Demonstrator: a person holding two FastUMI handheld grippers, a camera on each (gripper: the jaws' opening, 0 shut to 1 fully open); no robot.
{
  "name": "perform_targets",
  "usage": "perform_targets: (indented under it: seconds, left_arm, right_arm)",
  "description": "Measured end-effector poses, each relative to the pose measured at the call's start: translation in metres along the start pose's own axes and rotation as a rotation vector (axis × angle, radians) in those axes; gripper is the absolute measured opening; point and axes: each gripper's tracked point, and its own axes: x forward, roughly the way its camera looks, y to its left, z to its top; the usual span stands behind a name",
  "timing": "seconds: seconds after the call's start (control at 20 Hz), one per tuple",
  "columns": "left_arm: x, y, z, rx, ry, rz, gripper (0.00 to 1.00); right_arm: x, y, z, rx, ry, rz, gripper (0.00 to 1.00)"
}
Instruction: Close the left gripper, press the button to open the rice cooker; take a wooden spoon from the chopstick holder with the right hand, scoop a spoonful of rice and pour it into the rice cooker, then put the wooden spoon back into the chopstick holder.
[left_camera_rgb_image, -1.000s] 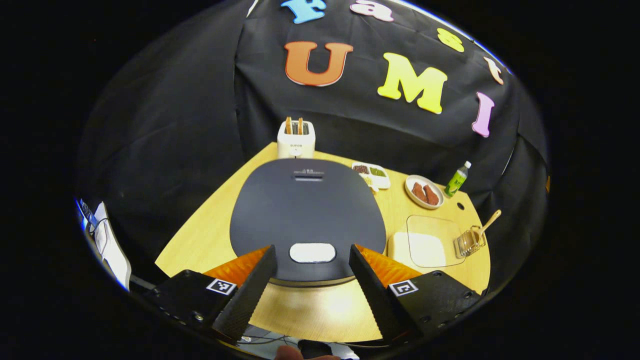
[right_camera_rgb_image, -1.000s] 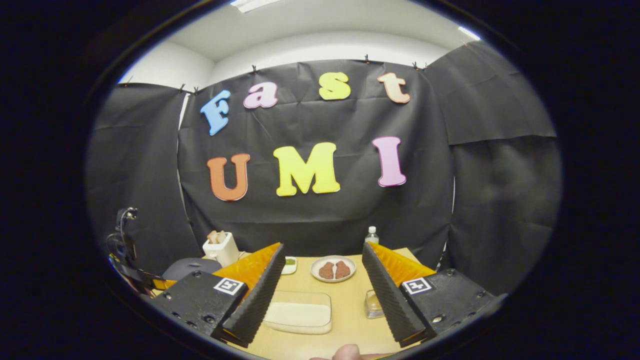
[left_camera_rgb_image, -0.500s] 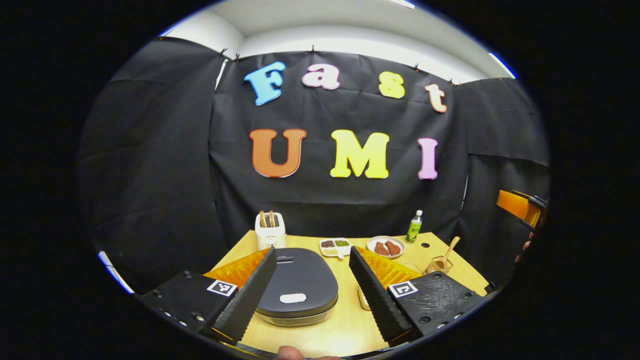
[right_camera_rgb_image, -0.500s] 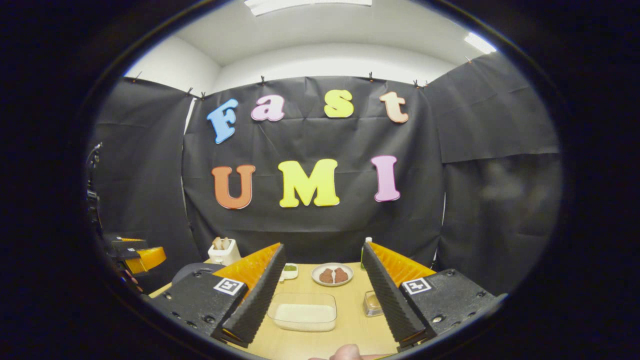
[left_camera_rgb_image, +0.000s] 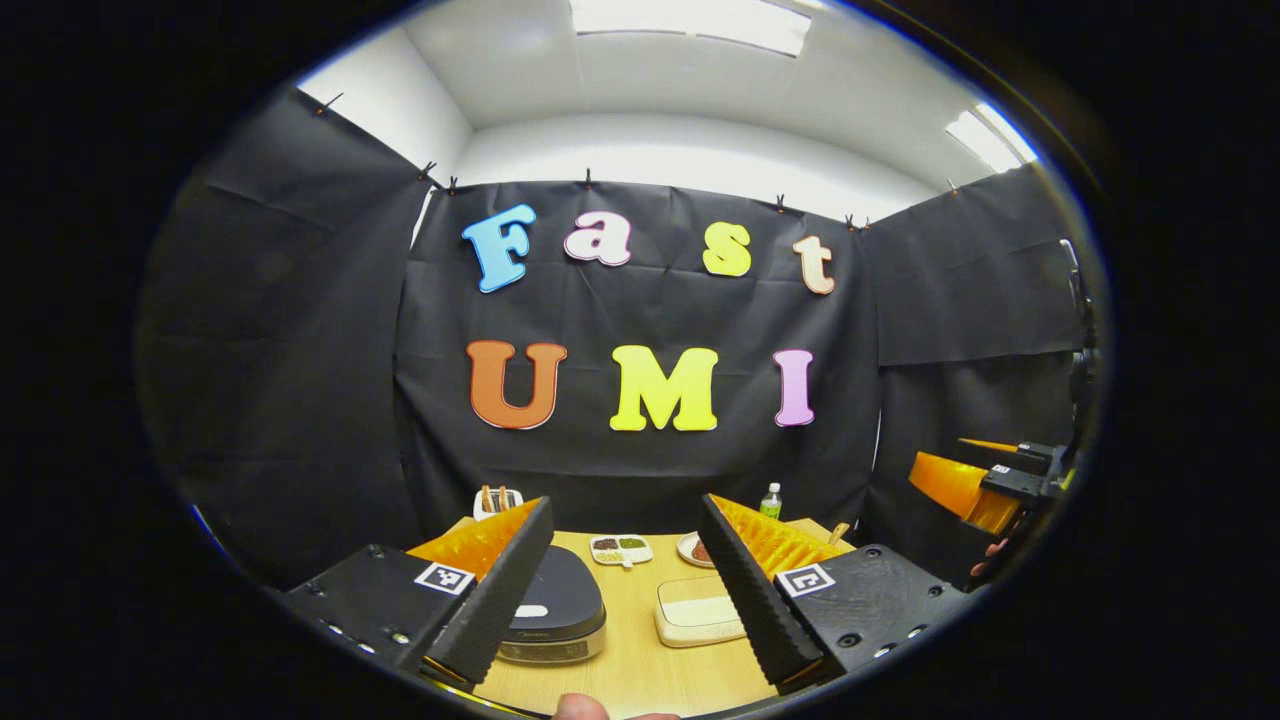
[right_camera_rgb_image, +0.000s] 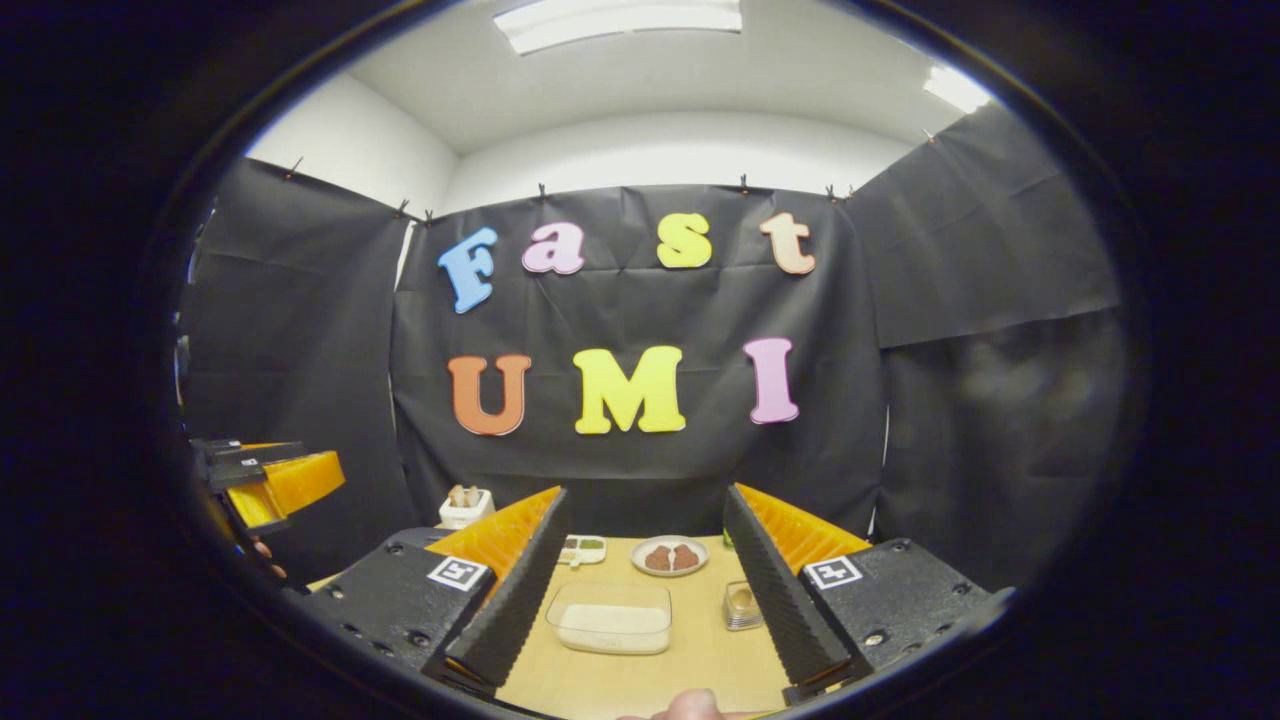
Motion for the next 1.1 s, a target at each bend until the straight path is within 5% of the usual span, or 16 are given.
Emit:
perform_targets:
  seconds: [0.4, 1.1]
  left_arm:
    - [-0.050, -0.055, -0.009, 0.001, 0.047, 0.014, 0.94]
    - [-0.052, -0.048, -0.007, 0.058, 0.026, 0.036, 0.94]
  right_arm:
    - [-0.057, -0.040, -0.016, 0.014, 0.045, 0.012, 1.00]
    - [-0.070, -0.033, -0.022, -0.002, 0.057, -0.047, 1.00]
